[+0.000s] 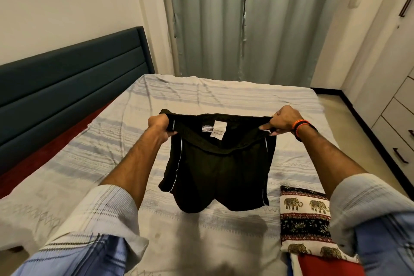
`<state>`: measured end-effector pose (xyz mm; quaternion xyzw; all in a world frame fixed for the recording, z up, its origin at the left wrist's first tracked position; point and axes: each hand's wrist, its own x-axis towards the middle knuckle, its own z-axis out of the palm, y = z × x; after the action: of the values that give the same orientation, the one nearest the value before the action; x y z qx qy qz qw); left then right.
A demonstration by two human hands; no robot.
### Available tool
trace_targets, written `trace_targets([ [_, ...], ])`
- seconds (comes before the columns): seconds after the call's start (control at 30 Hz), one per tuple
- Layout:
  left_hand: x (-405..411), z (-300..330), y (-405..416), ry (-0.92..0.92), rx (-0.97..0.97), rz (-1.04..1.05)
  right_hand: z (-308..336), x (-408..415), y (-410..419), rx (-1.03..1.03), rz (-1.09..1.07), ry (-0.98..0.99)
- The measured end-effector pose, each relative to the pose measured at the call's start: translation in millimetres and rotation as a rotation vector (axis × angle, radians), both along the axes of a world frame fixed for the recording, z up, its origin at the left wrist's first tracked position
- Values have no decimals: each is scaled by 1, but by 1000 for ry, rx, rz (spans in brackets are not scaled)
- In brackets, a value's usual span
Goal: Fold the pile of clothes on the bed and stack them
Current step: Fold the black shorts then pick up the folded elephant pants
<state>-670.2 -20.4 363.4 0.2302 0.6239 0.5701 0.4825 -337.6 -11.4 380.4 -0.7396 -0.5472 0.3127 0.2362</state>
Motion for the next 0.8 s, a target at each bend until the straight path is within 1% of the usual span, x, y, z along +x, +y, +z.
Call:
trace_targets([
  [0.07, -1, 4, 3, -67, -6, -24, -1, -2, 1, -9, -24, 88],
  [0.17, -10, 4, 9, -25, -52, -107, -9, -2, 4, 35, -88, 35],
  [0.33, -19, -2, 13, 164, -43, -123, -13, -4, 6, 93, -161, 78],
  [0.43, -27, -8, 19, 282, -24, -201, -13, -5, 8, 157, -230, 110],
  [0.5, -33, -12, 25, 401, -10, -231, -12, -6, 7, 165, -231, 137],
  [0.6, -37, -13, 30, 650, 30, -194, -13, -8, 10, 167, -214, 156],
  [0.67, -40, -13, 35, 726, 32, -190, -12, -9, 14, 174, -211, 152],
  [0.73, -41, -12, 40, 676, 39, -205, -9, -7, 17, 157, -216, 118],
  [0.77, -42, -11, 42, 611, 47, -205, -9, -6, 19, 145, -209, 149],
  [0.8, -43, -11, 43, 538, 60, -198, -9, -5, 20, 130, -189, 220],
])
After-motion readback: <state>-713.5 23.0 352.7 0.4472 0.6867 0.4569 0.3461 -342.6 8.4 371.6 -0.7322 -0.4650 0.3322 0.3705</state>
